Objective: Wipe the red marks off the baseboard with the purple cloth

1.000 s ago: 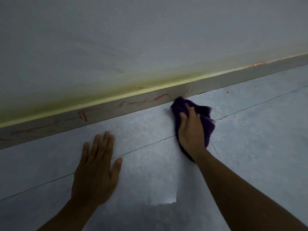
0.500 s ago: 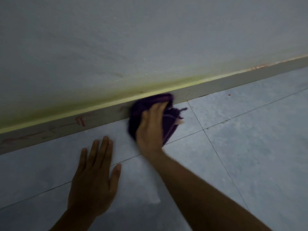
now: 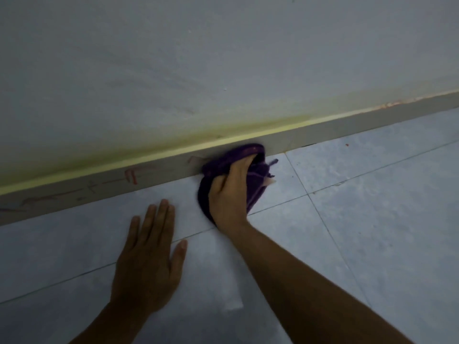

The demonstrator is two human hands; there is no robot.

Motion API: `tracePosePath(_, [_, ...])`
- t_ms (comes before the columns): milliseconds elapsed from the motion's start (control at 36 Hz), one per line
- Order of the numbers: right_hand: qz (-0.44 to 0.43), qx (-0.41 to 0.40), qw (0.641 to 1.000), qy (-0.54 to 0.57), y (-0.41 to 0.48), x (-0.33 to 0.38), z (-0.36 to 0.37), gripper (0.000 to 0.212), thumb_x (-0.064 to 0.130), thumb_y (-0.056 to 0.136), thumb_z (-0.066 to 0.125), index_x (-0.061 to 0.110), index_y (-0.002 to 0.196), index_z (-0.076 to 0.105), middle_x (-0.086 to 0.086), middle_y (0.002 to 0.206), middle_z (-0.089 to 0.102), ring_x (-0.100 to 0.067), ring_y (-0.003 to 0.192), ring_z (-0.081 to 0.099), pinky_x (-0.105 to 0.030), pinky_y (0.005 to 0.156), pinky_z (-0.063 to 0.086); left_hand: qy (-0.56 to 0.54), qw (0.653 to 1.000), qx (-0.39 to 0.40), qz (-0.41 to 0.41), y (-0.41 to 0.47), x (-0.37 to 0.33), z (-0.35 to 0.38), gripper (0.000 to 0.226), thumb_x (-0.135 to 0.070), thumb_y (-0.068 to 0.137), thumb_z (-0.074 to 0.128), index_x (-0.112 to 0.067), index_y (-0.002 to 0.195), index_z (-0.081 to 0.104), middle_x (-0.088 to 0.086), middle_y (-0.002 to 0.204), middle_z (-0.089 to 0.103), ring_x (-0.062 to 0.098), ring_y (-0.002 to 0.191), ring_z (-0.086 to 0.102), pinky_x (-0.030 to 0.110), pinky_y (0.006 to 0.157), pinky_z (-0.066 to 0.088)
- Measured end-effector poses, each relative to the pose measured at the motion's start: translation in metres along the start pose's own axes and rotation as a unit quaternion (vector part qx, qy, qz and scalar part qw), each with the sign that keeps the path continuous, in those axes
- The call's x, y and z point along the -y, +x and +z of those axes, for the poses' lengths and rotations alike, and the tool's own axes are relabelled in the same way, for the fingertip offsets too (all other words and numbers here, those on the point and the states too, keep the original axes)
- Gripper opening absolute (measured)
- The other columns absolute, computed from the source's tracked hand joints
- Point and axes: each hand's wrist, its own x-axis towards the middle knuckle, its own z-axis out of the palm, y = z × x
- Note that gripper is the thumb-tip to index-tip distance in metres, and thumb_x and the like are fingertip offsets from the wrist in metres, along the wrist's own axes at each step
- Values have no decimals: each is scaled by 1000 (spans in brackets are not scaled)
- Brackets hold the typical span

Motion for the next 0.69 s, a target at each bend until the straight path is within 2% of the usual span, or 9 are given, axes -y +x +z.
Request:
tracePosePath(56, [103,-75,992,0,36,-14,-18,82,26,86,33,29,150,-17,-23,151,37,-40,134,44,-52,115,34,-6,1000,-5,-1,0,-1,0,74,-54,103,18,-12,164,13,6,174,13,25,161,9,48,130,11])
tracePosePath(139, [174,-109,979,13,66,-32,-47,75,16,97,43,2,158,2,-24,162,20,-38,148,22,-47,124,14,-12,1000,-8,3,0,-1,0,74,-53,104,20,-12,165,12,7,174,11,25,161,7,49,130,12])
tracePosePath(250, [195,-98,976,12,69,-44,-45,89,33,83,36,13,158,-9,-20,150,42,-35,136,44,-50,114,36,-16,1000,0,17,0,3,1,74,-54,104,19,-13,165,7,6,175,6,23,162,3,47,131,6])
tracePosePath(306, [210,-109,971,39,65,-34,-38,89,26,86,40,19,158,-10,-16,154,36,-33,137,42,-47,115,35,-28,999,11,29,-1,7,-2,76,-57,102,15,-16,165,2,2,175,0,19,161,-3,42,130,-2])
tracePosePath(389, [161,-121,979,20,40,-1,-19,86,7,93,47,8,160,-6,-13,166,7,-32,145,30,-38,117,30,-48,999,-8,7,-17,26,-12,72,-51,103,20,-15,165,11,2,174,7,19,161,6,40,130,-3])
tracePosePath(472, [16,-56,998,15,-18,42,19,82,-11,93,39,5,159,-8,-15,167,-11,-34,146,17,-41,119,18,-32,997,-42,-54,-44,57,-23,68,-44,103,23,-10,162,24,8,172,19,27,159,19,48,131,5])
tracePosePath(528, [-50,-6,998,24,-58,68,52,84,-16,88,40,1,158,-3,-19,165,-10,-41,147,9,-48,121,10,-5,996,-43,-78,-63,82,-26,67,-41,102,25,-8,161,29,13,170,25,31,157,24,54,129,12])
tracePosePath(639, [-62,70,995,43,-106,109,106,86,-15,77,52,1,154,18,-15,164,-10,-45,151,9,-56,114,35,-2,992,-13,-125,-93,118,-25,71,-49,102,20,-13,163,21,7,173,18,24,160,15,54,129,11])
tracePosePath(694, [-30,82,992,96,-105,114,106,88,-19,84,51,-4,156,3,-10,164,-9,-41,148,5,-53,124,12,-5,992,-26,-122,-97,121,-23,71,-49,102,22,-14,163,22,6,172,19,25,159,17,53,129,11])
